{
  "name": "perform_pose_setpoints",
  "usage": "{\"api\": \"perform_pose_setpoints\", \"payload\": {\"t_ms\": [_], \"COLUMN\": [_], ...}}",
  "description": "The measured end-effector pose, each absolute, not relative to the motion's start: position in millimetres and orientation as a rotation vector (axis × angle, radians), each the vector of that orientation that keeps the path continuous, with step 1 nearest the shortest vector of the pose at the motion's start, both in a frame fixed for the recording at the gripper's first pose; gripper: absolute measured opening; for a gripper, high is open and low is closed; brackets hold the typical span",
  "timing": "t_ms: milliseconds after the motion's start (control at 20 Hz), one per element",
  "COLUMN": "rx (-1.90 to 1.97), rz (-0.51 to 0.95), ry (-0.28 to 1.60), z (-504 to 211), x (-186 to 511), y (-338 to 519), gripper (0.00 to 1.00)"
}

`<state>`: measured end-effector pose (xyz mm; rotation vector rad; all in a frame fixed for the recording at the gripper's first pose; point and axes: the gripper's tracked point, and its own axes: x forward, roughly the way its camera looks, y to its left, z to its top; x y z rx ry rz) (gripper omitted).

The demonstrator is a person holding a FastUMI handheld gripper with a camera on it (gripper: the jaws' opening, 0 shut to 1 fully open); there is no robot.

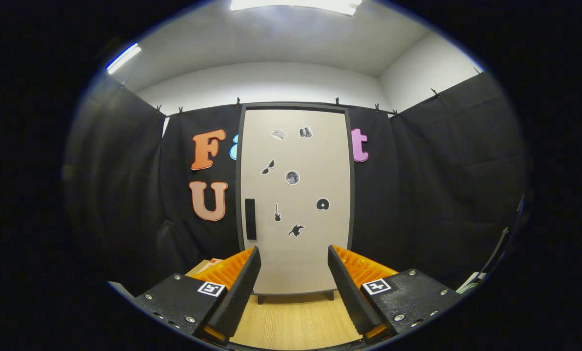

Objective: Open the shoe cabinet door, grab the shoes and put them into the shoe cabinet, then close the shoe cabinet door.

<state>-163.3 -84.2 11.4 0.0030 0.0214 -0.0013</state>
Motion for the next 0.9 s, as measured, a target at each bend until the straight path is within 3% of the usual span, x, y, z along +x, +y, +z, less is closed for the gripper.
{"api": "perform_pose_setpoints", "payload": {"t_ms": [900], "rx": [0.004], "rz": [0.009], "ry": [0.041], "z": [9.4], "x": [-149.4], "y": [-80.5], "gripper": [0.88]}}
